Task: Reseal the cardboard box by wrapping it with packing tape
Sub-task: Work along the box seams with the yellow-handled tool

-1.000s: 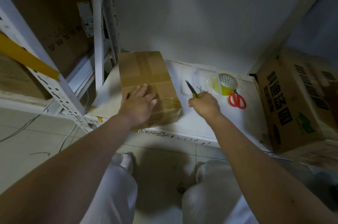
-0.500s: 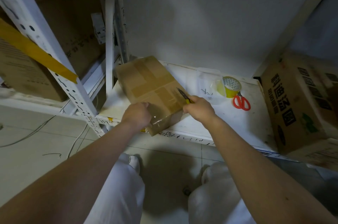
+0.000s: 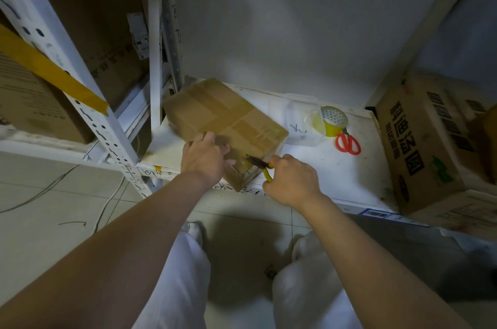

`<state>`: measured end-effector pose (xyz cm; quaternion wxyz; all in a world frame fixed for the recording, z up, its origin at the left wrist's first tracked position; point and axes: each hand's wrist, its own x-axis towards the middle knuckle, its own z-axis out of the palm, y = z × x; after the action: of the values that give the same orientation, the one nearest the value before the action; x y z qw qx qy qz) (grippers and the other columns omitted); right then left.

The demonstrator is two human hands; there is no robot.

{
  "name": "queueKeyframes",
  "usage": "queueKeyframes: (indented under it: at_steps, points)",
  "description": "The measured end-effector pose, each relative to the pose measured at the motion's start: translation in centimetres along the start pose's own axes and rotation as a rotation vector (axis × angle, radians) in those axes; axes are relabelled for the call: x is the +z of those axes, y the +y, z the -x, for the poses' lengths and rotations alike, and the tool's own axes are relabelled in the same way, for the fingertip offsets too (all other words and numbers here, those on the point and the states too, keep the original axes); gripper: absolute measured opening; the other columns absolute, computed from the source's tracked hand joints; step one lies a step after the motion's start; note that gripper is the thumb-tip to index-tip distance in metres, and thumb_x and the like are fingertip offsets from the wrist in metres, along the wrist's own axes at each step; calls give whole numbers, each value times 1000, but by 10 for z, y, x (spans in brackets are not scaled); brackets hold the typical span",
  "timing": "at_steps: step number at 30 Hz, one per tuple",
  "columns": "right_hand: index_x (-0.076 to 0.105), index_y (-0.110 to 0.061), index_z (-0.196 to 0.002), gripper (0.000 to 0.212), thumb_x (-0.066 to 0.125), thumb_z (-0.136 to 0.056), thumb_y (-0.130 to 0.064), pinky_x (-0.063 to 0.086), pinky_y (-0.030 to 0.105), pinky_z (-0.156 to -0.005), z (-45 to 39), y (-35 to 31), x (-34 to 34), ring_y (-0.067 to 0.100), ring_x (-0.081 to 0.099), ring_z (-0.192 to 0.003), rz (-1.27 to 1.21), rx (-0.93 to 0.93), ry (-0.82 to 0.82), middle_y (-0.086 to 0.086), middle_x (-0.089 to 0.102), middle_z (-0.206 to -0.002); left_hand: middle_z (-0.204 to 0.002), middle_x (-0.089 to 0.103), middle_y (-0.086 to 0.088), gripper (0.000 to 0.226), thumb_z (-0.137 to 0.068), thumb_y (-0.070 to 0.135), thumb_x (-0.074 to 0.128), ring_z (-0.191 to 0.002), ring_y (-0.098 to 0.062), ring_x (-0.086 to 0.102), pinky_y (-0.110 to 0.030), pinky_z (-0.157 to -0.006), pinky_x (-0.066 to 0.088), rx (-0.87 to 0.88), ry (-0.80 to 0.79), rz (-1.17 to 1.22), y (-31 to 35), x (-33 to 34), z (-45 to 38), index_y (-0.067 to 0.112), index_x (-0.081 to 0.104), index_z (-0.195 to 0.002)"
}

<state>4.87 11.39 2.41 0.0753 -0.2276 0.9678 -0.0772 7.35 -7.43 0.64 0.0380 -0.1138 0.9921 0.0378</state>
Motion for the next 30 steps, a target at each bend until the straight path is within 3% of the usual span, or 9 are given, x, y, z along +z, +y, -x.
queueKeyframes:
  at_steps: [3, 17, 30]
  points:
    - [52, -20, -124, 43, 57, -82, -31, 41, 31, -73, 10, -5, 1, 29, 60, -98, 70, -6, 27, 7, 57, -107, -157, 24, 1, 51, -95, 50, 43, -149, -22, 8, -46, -116, 24, 28, -96, 45, 2, 3, -2, 27, 43, -140]
    - [54, -21, -121, 38, 55, -84, -30, 38, 30, -71, 17, -24, -7, 25, 60, -97, 179, 15, 1, 6, 57, -109, -161, 11, -7, 56, -98, 40, 45, -149, -27, 9, -48, -116, 27, -29, -250, 120, 8, -2, -7, 18, 31, -148]
    - [60, -21, -112, 28, 56, -85, -26, 40, 28, -69, 17, -33, 2, 25, 63, -95, 180, 69, 40, 4, 64, -104, -157, 18, -11, 59, -97, 45, 43, -147, -29, 13, -47, -113, 31, 1, -246, 71, 8, 2, -9, 15, 31, -147]
